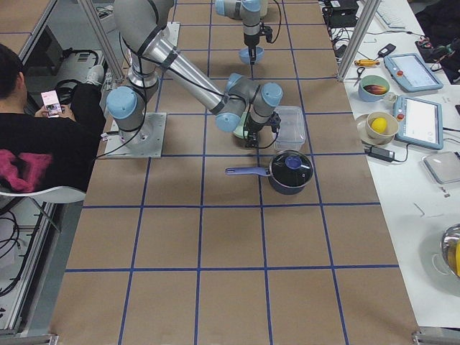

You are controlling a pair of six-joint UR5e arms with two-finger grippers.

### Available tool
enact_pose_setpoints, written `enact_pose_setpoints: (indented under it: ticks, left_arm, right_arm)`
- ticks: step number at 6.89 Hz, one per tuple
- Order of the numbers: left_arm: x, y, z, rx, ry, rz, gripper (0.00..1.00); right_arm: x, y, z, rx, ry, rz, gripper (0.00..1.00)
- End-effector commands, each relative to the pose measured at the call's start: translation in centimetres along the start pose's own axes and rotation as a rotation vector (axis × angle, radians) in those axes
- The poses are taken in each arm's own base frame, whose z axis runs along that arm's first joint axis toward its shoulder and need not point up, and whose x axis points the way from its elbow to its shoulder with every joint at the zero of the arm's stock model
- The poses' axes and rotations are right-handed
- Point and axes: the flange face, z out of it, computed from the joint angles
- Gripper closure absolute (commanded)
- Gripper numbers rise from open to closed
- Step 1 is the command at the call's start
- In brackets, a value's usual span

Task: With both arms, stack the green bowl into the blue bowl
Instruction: 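Grasp the light blue bowl with the left gripper while the right grasps the green bowl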

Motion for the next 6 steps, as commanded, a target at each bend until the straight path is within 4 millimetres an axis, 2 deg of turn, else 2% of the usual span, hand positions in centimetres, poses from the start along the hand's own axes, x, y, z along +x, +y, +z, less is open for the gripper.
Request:
enact_pose_setpoints:
  ticks: [1, 2, 3, 4, 5, 6]
  left_arm:
    - [3.3, 0.2, 2.2, -0.009, -0.005, -0.007, 0.92]
    - [5.0, 0.6, 2.5, -0.003, -0.005, 0.014, 0.92]
    - [5.7, 0.3, 2.8, 0.001, 0.000, 0.007, 0.52]
    - [5.7, 0.2, 2.7, 0.006, -0.002, 0.025, 0.01]
    - [5.2, -0.5, 0.6, 0.055, -0.011, 0.067, 0.00]
    - [3.7, -2.5, -2.4, 0.094, 0.002, 0.093, 0.00]
  right_arm:
    - [-0.1, 0.0, 0.2, 0.004, -0.006, 0.000, 1.00]
    - [0.0, 0.1, 0.0, -0.001, -0.002, -0.003, 1.00]
    - [-0.1, 0.2, -0.3, 0.000, -0.001, -0.002, 1.00]
    - [0.0, 0.2, -0.6, -0.002, -0.001, 0.000, 1.00]
    - [0.0, 0.2, -1.0, -0.003, -0.001, 0.000, 1.00]
    - [0.0, 0.2, -2.1, -0.003, -0.003, 0.000, 1.00]
